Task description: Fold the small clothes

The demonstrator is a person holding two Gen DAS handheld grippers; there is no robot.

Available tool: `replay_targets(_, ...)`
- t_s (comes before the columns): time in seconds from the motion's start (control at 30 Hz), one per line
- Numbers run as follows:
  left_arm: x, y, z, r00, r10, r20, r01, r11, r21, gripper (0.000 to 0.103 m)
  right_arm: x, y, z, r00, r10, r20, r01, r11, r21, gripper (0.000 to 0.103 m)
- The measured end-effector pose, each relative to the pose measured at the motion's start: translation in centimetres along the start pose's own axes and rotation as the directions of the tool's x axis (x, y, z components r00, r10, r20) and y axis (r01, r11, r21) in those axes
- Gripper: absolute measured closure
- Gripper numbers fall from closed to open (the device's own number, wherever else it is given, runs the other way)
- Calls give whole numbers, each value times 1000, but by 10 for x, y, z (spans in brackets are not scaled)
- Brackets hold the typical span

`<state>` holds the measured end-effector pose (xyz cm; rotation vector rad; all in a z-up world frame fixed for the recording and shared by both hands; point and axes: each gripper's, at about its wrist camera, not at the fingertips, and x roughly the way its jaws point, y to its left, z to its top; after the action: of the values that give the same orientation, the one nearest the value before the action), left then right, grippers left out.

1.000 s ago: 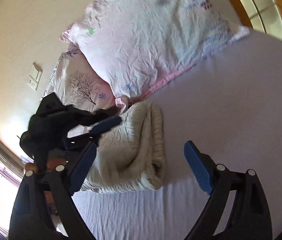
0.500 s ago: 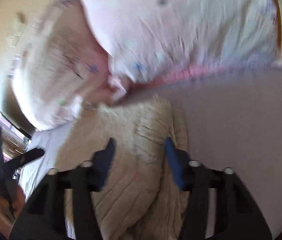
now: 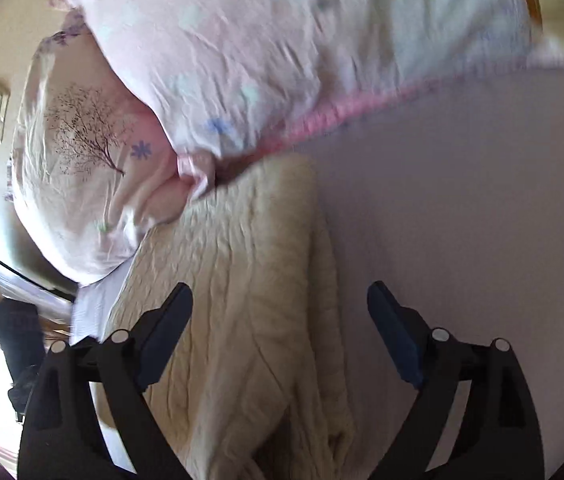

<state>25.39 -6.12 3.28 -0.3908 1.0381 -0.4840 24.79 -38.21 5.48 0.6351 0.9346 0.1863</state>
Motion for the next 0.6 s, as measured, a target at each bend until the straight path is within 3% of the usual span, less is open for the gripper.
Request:
replay_targets(0.1, 19, -5, -6, 999, -25, -46, 25, 1000, 0, 8, 4, -9, -10, 999, 26, -38, -25, 999, 22, 23)
replay_targets(0.13, 24, -6, -9, 998, -43, -55, 42, 999, -8, 8, 0, -7, -14, 999, 32, -41, -31, 999, 20, 32)
replay_targets(0.17, 25, -6, -10, 997, -56, -45, 55, 998, -15, 9, 1, -10, -17, 997, 57, -54, -56, 998, 28, 57)
replay_targets(0.2, 26, -7, -12, 996, -77, -35, 76, 997, -14, 20, 4, -16, -22, 987, 136, -80, -131, 989, 62, 67)
replay_targets(0.23, 27, -5, -13, 996, -82, -34, 81, 996, -28, 24, 4, -17, -24, 984, 165, -67, -160, 984, 75, 72)
replay_targets(0.3, 17, 4, -14, 994, -112, -14, 111, 992, -61, 53, 4, -22, -32, 967, 249, -55, -242, 964, 113, 77)
replay_targets(0.37, -2, 19, -14, 983, -180, -15, 179, 980, -84, 61, -1, -12, -37, 944, 326, -38, -321, 941, 103, 78)
replay_targets(0.47, -49, 38, -25, 983, -176, 42, 178, 984, -29, 61, -3, 28, -50, 915, 398, -72, -398, 917, 10, 79)
replay_targets(0.57, -84, 68, -35, 988, -123, 91, 128, 990, -57, 57, 24, 75, -72, 915, 370, -159, -388, 917, -96, 78)
replay_targets(0.6, -86, 84, -37, 995, -44, 87, 51, 995, -85, 50, 37, 85, -79, 925, 335, -178, -359, 925, -126, 75)
